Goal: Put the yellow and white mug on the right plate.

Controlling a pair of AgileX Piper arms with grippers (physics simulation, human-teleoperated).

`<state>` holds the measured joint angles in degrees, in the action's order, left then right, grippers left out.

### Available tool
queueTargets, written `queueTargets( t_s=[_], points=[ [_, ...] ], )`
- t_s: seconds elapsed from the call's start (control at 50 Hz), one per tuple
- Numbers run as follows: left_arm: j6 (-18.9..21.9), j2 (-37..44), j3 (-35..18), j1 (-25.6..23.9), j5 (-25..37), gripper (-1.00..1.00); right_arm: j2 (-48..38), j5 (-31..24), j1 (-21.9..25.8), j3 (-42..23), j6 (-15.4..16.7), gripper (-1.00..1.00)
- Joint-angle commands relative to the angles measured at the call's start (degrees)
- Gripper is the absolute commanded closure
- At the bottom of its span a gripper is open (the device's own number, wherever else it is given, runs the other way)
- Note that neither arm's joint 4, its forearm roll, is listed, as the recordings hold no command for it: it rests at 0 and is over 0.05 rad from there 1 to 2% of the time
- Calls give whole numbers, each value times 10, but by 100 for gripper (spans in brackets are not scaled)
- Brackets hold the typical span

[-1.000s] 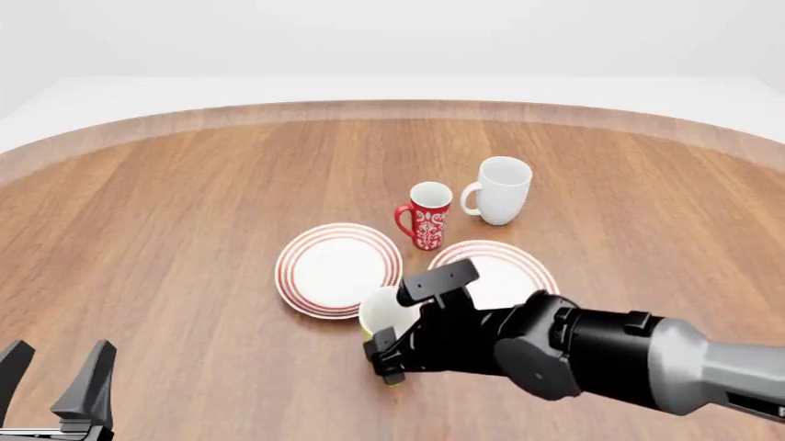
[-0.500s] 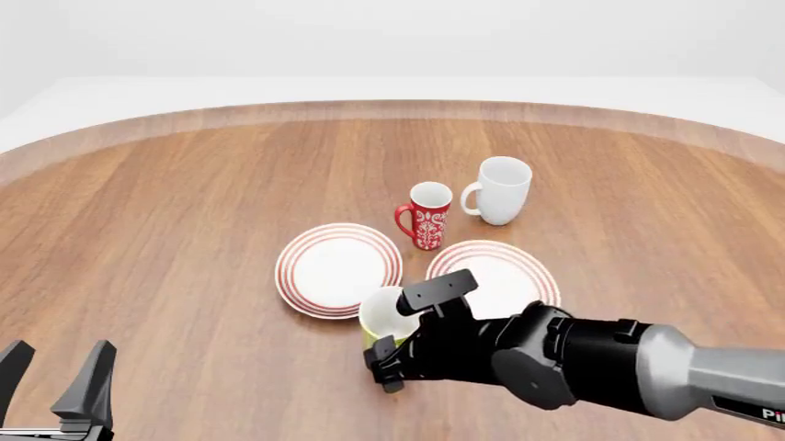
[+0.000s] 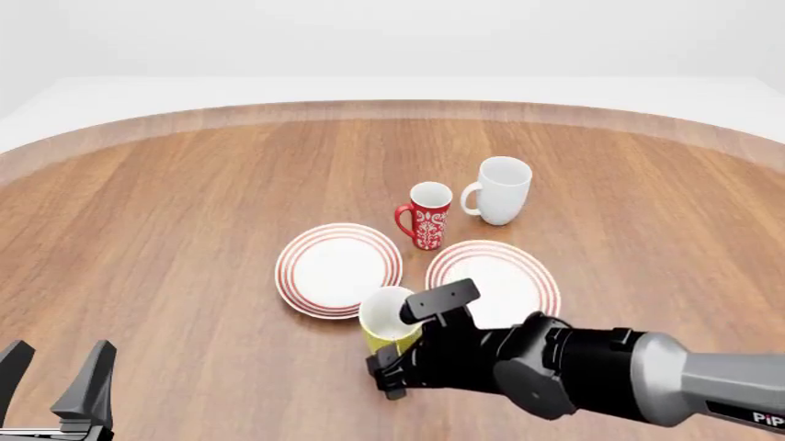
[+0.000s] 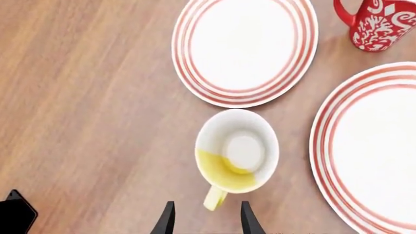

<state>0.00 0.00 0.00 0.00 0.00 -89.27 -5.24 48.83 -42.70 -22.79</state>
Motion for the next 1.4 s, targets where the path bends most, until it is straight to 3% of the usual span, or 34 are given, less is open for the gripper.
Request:
queueTargets(
  t_s=[0.02,1.4],
  points=[
    [0,0,0,0,0,-100,-5,14,-1,12,-3,-100],
    [0,0,0,0,0,-100,-57,61,18,15,-27,-100]
  ],
)
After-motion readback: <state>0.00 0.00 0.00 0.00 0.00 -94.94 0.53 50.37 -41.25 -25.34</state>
